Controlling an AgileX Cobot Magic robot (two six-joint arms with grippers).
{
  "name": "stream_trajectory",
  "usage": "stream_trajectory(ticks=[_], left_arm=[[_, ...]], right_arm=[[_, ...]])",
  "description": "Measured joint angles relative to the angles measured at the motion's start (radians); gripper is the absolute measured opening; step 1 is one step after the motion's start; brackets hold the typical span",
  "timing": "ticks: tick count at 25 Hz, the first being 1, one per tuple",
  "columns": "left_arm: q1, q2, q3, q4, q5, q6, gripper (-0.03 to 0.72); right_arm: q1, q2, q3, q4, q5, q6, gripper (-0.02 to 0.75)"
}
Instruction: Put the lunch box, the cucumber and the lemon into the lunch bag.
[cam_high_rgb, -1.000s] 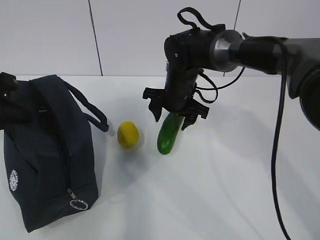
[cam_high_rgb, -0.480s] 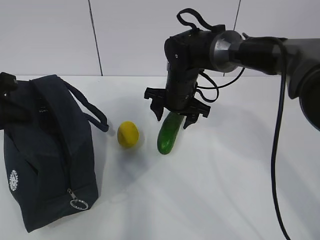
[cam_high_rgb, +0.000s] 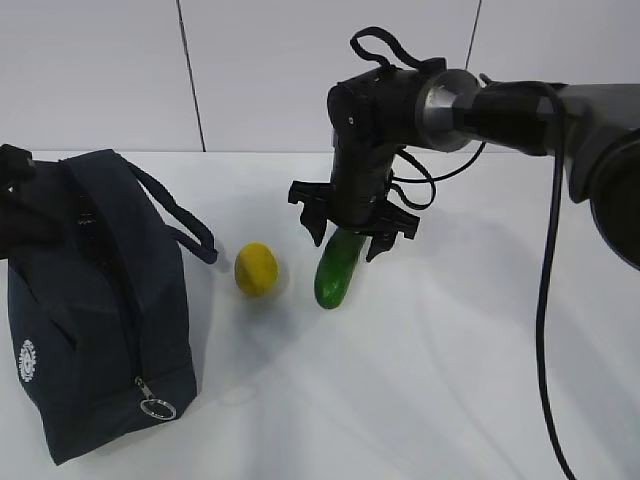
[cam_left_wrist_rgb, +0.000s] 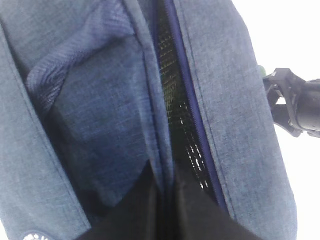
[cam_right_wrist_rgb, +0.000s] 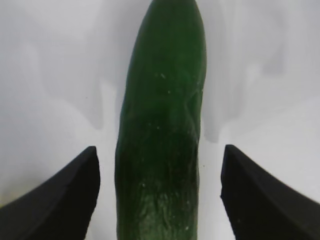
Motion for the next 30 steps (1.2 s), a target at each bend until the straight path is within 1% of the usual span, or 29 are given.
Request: stream_trajectory(ticks=[6, 26, 28, 30], left_arm=[[0.000, 0.000, 0.000, -0.002, 0.000, 0.002, 0.004], [0.000, 0.000, 0.000, -0.010, -0.002, 0.002, 0.004], [0.000, 0.000, 0.000, -0.012, -0.002, 0.002, 0.004], [0.000, 0.000, 0.000, -0.012, -0.002, 0.002, 0.004]], right_arm=[[0.000, 0.000, 0.000, -0.019, -0.008, 0.000, 0.582], [0.000, 0.018, 0.000, -0.013, -0.029, -0.019, 0.580], [0.000, 0.018, 0.000, -0.013, -0.029, -0.023, 0.562], [0.000, 0.018, 0.000, -0.013, -0.029, -0.027, 0.522]])
